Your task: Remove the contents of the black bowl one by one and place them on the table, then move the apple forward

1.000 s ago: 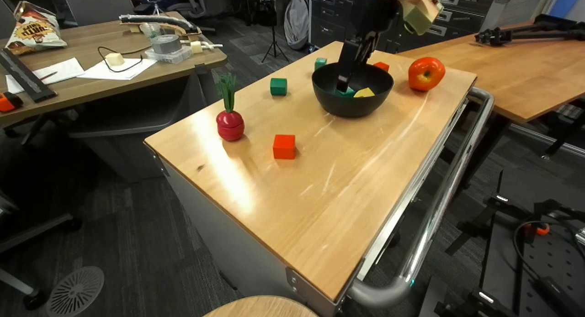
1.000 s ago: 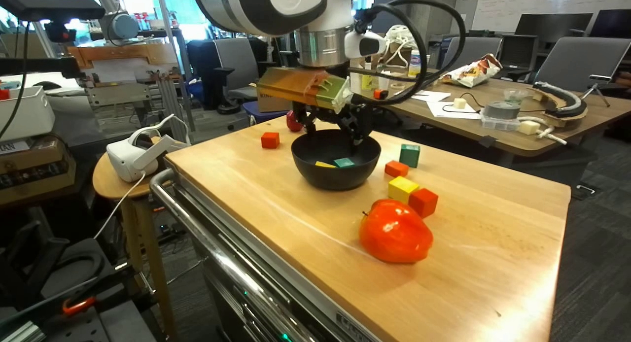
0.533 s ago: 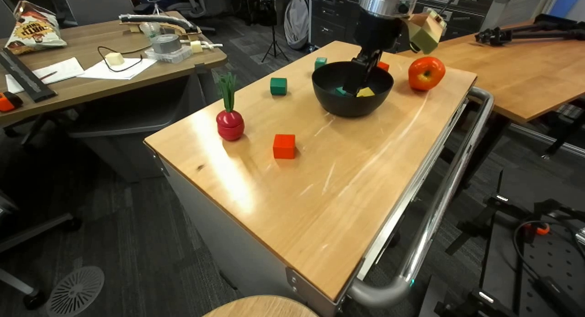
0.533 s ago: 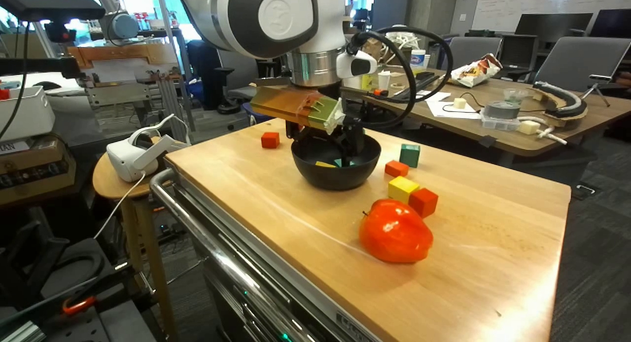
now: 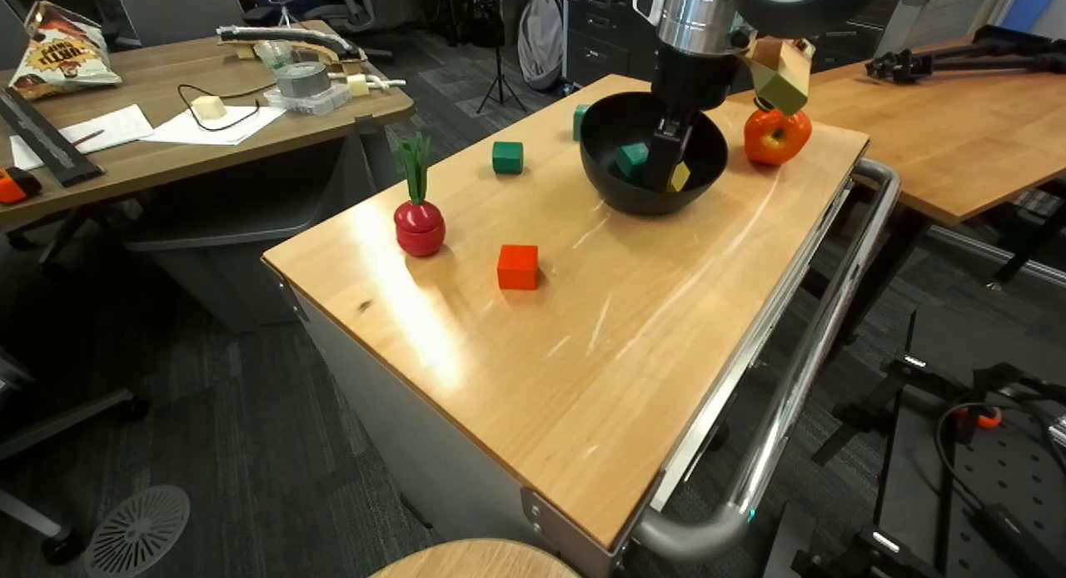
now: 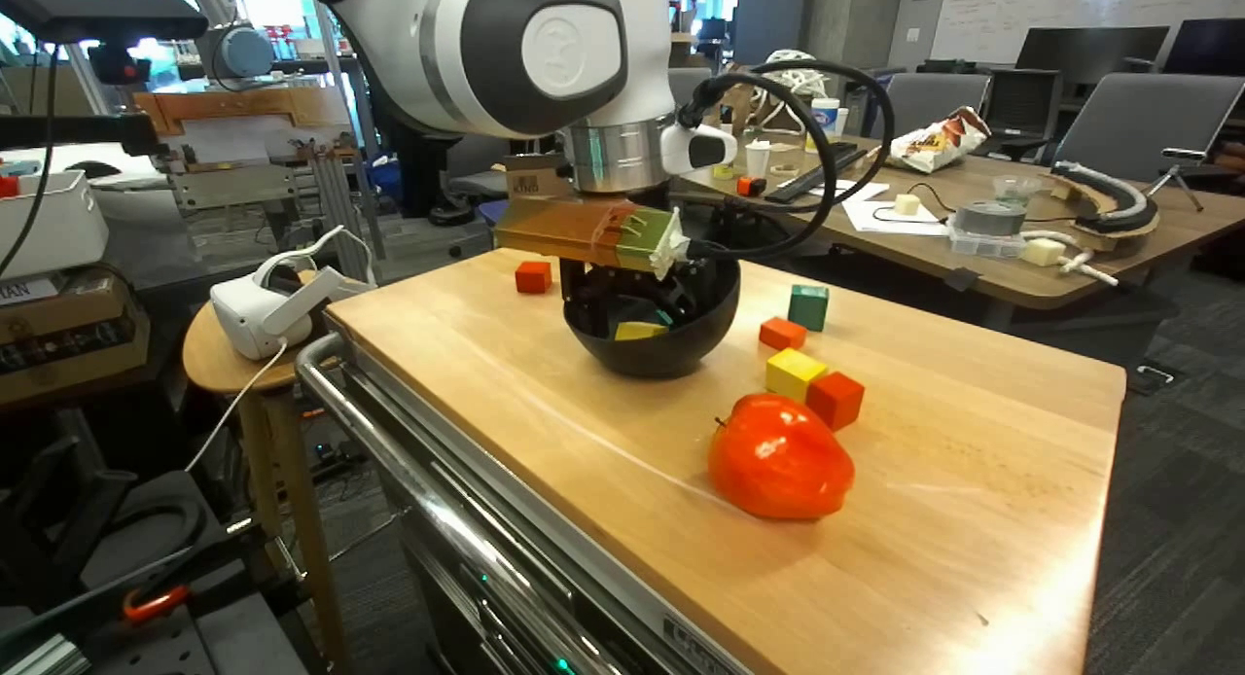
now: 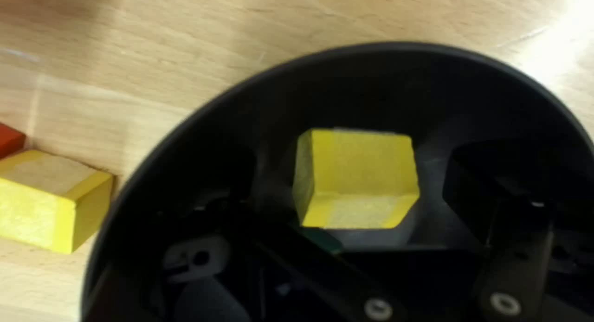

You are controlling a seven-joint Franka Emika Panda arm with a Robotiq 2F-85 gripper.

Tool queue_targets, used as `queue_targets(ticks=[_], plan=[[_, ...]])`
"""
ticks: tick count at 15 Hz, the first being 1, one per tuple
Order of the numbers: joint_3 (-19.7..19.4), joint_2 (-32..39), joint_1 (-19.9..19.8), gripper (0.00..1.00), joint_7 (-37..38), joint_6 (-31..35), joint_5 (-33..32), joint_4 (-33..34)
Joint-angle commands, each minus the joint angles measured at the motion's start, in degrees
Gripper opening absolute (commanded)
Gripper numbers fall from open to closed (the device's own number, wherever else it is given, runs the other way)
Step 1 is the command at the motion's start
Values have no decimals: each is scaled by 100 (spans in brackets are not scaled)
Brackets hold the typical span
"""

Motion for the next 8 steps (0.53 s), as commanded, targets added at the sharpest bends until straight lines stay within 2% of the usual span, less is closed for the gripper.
queue_targets(ticks=[1, 2, 4, 6, 7, 8], plan=[[-44, 72, 82, 97, 227, 87, -425, -7], [-32, 65, 85, 74, 224, 88, -449, -4], [-20, 47, 88, 71, 213, 104, -492, -7], [-16, -3, 88, 53, 200, 126, -488, -16], [-8, -57, 86, 51, 174, 160, -453, -27], [20, -157, 75, 38, 98, 176, -353, -40]])
